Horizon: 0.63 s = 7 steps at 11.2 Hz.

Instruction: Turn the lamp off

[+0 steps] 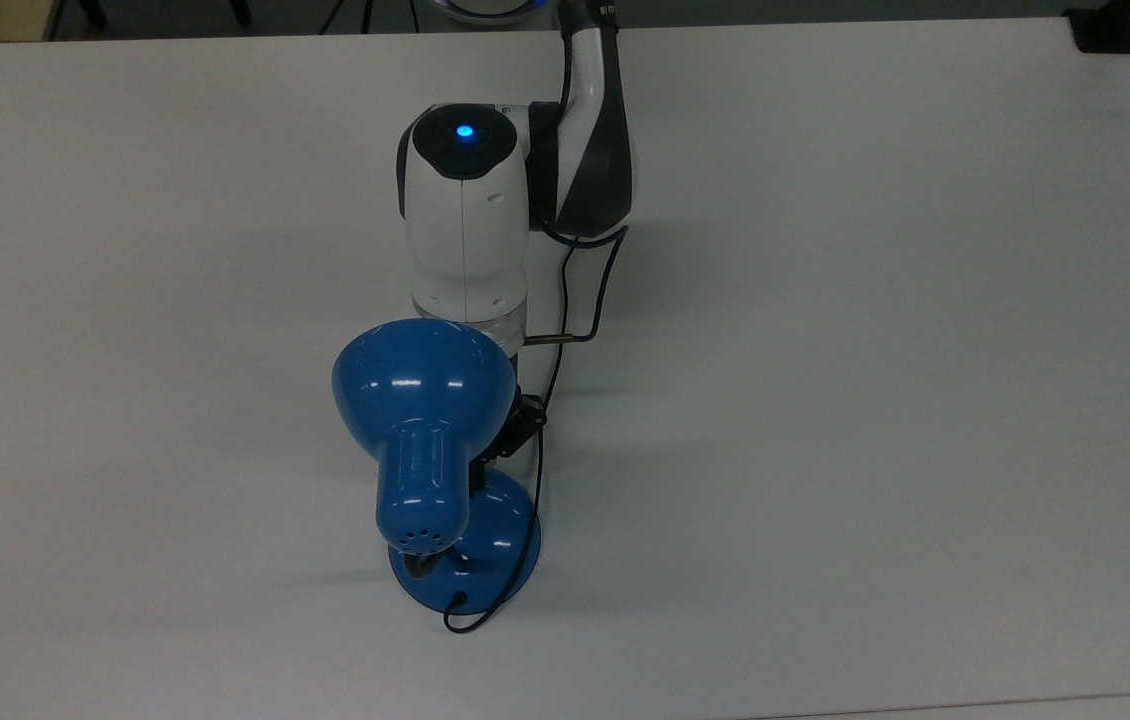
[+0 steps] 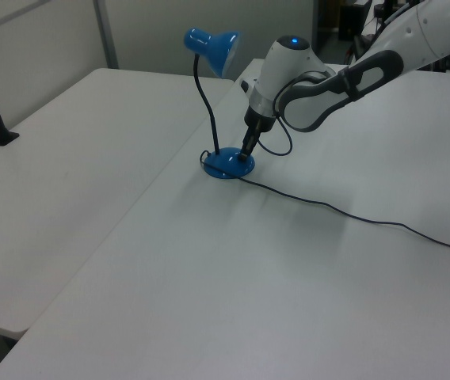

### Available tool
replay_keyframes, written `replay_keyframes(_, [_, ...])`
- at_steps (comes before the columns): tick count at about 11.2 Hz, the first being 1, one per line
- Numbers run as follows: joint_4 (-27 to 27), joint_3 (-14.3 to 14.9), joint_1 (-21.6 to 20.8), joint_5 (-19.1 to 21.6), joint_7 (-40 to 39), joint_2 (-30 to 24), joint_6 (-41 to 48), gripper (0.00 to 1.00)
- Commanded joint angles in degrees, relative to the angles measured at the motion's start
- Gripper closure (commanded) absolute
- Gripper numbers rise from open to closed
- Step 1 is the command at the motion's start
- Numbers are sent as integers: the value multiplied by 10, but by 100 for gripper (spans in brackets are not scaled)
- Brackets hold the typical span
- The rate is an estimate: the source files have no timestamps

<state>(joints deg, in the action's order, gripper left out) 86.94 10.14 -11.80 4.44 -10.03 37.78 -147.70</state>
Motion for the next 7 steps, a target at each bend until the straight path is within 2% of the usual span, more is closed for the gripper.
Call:
replay_keyframes(1, [64, 4, -18, -11, 1, 5, -15, 100])
replay_keyframes(3, [97, 1, -18, -15, 2, -21, -10, 100])
replay_keyframes(5, [128, -5, -10, -13, 41, -99, 40, 100])
replay_keyframes(7, [126, -16, 18, -14, 45, -194, 210, 100])
